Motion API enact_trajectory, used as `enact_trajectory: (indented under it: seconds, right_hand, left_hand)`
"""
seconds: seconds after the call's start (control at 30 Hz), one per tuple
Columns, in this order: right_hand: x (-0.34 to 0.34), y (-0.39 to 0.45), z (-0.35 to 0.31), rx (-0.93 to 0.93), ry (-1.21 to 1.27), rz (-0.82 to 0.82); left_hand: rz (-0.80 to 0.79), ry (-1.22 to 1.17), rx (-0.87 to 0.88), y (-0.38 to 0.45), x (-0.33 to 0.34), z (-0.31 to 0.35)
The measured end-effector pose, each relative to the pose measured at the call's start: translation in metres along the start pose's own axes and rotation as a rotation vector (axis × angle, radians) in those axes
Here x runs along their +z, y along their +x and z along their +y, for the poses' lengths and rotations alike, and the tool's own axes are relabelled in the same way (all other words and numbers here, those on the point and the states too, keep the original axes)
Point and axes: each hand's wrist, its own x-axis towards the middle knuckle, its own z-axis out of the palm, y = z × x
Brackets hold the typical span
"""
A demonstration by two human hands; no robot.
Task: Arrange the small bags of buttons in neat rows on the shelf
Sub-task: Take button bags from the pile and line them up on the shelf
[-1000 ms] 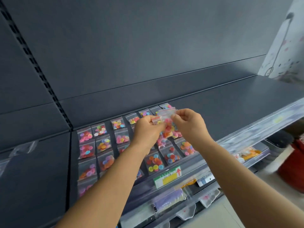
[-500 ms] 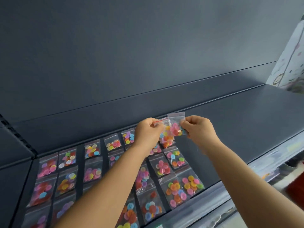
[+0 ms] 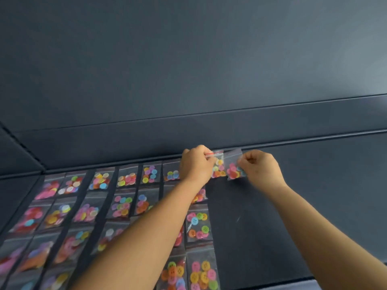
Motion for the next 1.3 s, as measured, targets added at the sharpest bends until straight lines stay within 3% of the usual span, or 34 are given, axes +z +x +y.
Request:
enact_trajectory:
  seconds: [0.1,0.2,0.4,0.57,0.87,1.17,1.3]
  right_hand:
    - [0.003,0.006,0.005,-0.003,0.005,-0.033]
    - [0.005,0.010,0.005,-0.014,-0.004,-0.048]
    - [0.001,0.008,0.005,-0.024,-0.021,-0.053]
    - [0.005,0.002,0.004,-0.015,-0.029,-0.073]
    - [0.016,-0.016,-0.004,-0.039,-0.011,-0.128]
    - [0.031,-0.032,-0.005,-0.071,-0.192,-0.147]
    - [0.022,-0.041,-0.002,-0.268,-0.325,-0.149]
  left_hand:
    - [0.020,0.127,0.025,0.003,0.007,-0.002]
    - [0.070,0.313,0.219,0.000,0.001,-0.001]
    - [-0.235,0.576,0.499,-0.028,-0.004,-0.015]
    - [-0.258,0.611,0.456,-0.031,-0.005,-0.013]
    - [-0.162,0.388,0.343,-0.046,-0.034,-0.010]
    - [-0.403,0.478,0.453,-0.089,-0.034,-0.010]
    - [-0.392,0.539,0.462,-0.092,-0.033,-0.008]
